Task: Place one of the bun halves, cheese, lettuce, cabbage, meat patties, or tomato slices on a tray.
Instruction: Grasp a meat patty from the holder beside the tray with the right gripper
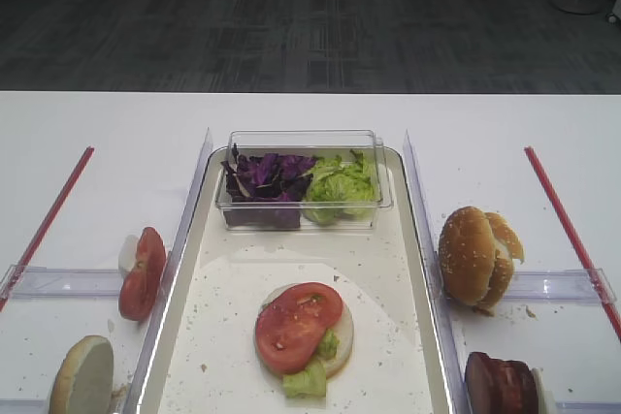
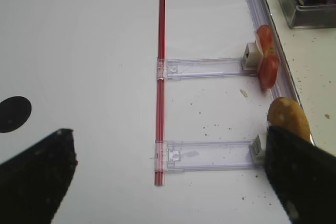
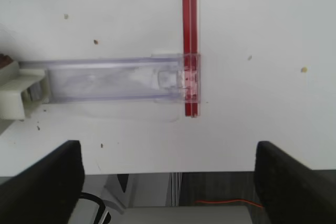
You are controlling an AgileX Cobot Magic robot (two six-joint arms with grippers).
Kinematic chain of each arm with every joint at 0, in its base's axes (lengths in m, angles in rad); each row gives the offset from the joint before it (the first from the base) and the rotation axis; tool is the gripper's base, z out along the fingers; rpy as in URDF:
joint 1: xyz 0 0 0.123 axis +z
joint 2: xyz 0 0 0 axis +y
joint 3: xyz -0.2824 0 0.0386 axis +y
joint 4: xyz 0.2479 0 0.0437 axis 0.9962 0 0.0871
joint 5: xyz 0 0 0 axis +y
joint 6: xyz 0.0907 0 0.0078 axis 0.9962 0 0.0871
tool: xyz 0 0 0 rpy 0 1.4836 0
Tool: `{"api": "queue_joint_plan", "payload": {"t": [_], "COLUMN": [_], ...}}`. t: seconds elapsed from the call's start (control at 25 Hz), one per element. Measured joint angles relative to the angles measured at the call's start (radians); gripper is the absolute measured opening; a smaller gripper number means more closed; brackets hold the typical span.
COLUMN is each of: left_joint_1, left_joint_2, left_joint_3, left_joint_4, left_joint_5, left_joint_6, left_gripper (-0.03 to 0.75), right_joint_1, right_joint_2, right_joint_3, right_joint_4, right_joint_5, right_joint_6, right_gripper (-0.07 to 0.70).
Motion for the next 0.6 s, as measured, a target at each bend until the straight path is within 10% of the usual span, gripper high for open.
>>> {"api": "queue_joint_plan", "payload": {"t": [0.6], "left_joint_1": [0.0], "left_joint_2": [0.0], "left_joint_3": [0.0], "left_joint_4": [0.0], "left_joint_5": [0.0], "left_joint_6": [0.0], "left_gripper": [0.671], "right_joint_1": [0.0], "right_joint_2": [0.044], "right_joint_3": [-0.033], "right_joint_4": [0.026], "right_joint_5": [-0.021], "right_joint_6": [-0.006], "right_gripper": [0.647]}}
